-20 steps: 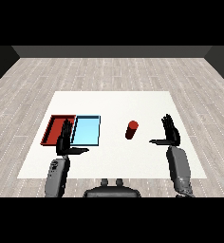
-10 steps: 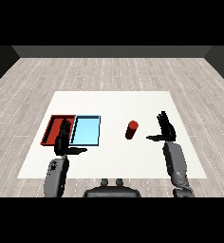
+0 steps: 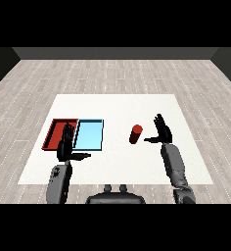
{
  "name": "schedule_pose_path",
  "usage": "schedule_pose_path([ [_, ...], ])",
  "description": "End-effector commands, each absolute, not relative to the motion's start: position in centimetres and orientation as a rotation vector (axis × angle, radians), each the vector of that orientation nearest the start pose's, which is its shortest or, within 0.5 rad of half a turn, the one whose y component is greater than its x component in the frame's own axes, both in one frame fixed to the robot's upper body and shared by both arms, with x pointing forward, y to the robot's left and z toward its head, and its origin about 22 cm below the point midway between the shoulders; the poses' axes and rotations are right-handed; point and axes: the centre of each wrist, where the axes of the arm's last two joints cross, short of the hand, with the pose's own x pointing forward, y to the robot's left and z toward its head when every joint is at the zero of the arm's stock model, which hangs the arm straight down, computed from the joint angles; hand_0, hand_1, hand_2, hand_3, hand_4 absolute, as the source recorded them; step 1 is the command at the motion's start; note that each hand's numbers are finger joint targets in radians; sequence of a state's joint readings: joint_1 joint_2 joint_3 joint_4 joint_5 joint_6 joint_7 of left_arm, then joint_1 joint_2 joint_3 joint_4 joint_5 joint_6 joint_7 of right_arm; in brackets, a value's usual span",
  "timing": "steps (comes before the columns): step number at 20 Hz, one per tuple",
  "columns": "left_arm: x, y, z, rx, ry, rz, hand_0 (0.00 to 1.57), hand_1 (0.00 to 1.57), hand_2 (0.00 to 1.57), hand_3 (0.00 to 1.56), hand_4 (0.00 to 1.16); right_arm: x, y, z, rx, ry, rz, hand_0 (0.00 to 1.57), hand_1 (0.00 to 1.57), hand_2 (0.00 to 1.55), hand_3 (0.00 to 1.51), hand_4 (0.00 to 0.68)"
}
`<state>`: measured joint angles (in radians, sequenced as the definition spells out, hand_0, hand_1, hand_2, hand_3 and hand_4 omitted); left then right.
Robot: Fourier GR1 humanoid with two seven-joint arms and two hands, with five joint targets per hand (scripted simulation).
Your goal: Pick the red can and put it in the red box
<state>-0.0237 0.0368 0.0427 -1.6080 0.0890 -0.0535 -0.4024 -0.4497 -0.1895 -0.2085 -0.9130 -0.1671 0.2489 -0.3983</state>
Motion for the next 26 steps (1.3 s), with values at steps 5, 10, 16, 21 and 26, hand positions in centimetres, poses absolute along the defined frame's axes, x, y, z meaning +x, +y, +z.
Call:
schedule_pose_path([
  [5,23.5,23.6,1.2,-0.048,-2.033,0.051,0.0,0.0,0.0,0.0,0.0,35.7,-26.1,-3.9,0.231,-1.723,0.002,0.0,0.0,0.0,0.0,0.0],
  [10,24.9,25.5,1.8,-0.048,-2.035,0.058,0.0,0.0,0.0,0.0,0.0,34.4,-25.7,-6.6,0.273,-1.692,-0.013,0.0,0.0,0.0,0.0,0.0],
  [16,24.9,24.8,2.5,-0.06,-2.039,0.061,0.0,0.0,0.0,0.0,0.0,34.2,-23.6,-7.4,0.276,-1.681,-0.022,0.0,0.0,0.0,0.0,0.0],
  [21,26.0,25.9,1.4,-0.031,-2.047,0.05,0.0,0.0,0.0,0.0,0.0,36.5,-24.1,-5.8,0.299,-1.667,-0.023,0.0,0.0,0.0,0.0,0.0],
  [26,25.1,23.7,0.8,-0.037,-2.03,0.032,0.0,0.0,0.0,0.0,0.0,34.7,-24.6,-6.9,0.327,-1.645,-0.018,0.0,0.0,0.0,0.0,0.0],
])
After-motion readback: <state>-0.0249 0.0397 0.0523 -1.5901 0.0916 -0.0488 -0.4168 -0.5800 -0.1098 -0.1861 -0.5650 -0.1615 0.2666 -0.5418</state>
